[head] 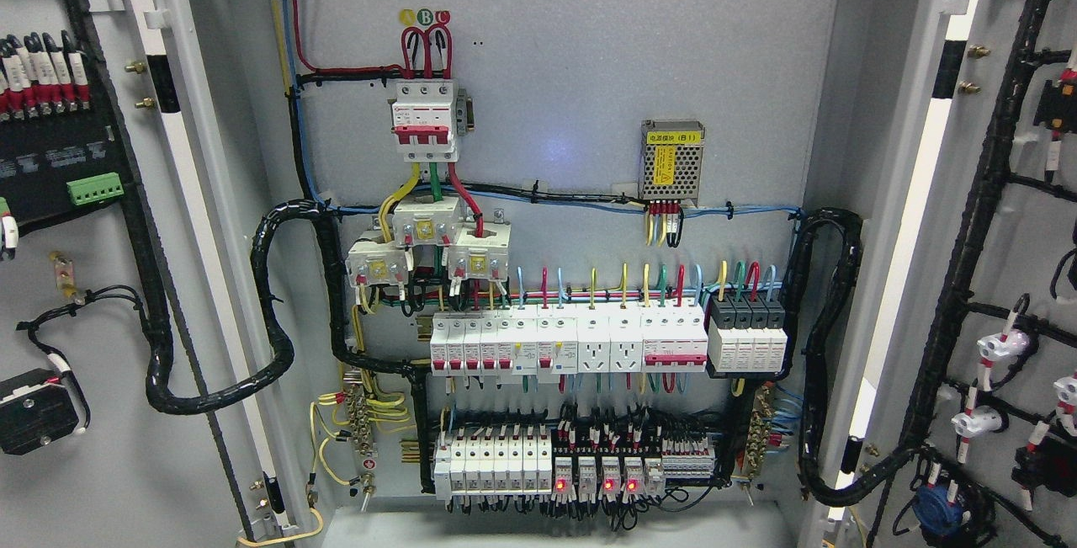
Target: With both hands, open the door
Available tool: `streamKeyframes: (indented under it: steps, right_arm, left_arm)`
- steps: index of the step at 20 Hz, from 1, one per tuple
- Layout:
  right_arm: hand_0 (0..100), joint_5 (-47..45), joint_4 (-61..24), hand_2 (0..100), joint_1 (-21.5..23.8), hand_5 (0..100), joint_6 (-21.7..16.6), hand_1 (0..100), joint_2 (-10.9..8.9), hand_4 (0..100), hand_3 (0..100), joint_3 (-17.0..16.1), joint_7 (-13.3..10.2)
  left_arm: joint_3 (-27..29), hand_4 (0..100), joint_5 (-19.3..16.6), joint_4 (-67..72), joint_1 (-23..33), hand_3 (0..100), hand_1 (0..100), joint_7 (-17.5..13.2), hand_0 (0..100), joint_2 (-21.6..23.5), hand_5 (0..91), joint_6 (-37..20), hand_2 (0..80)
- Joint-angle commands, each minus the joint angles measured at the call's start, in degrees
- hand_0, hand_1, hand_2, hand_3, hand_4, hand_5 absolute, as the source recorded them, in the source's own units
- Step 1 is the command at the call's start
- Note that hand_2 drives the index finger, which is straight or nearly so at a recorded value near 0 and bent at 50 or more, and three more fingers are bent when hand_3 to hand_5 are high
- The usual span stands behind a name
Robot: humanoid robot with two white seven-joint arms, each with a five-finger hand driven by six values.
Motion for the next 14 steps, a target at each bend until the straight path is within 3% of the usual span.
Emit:
streamKeyframes:
  steps: [1, 4, 11, 14]
  right_arm:
    - [19, 1.12, 35.30, 0, -5.33, 0, -0.01, 0, 8.93, 0, 0, 2.57, 0.18]
    - [19, 1.38, 43.05, 0, -7.79, 0, -0.01, 0, 9.28, 0, 0, 2.66, 0.19]
    - [19, 1.38, 54.13, 0, -8.24, 0, 0.25, 0, 12.10, 0, 0, 2.57, -0.52]
    - [19, 1.47, 57.39, 0, -9.29, 0, 0.34, 0, 12.19, 0, 0, 2.66, -2.88]
  left_arm:
    - [-8.14, 0, -2.51, 34.36, -3.53, 0, 0, -1.23, 0, -8.20, 0.0, -0.18, 0.0]
    - [-8.23, 0, -5.32, 45.18, -5.81, 0, 0, -3.43, 0, -10.22, 0.0, -0.18, 0.0]
    - [-8.23, 0, -5.68, 66.19, -11.00, 0, 0, -3.52, 0, -13.38, 0.0, -0.01, 0.0]
    - [-8.23, 0, -5.77, 72.79, -13.20, 0, 0, -3.52, 0, -14.18, 0.0, -0.01, 0.0]
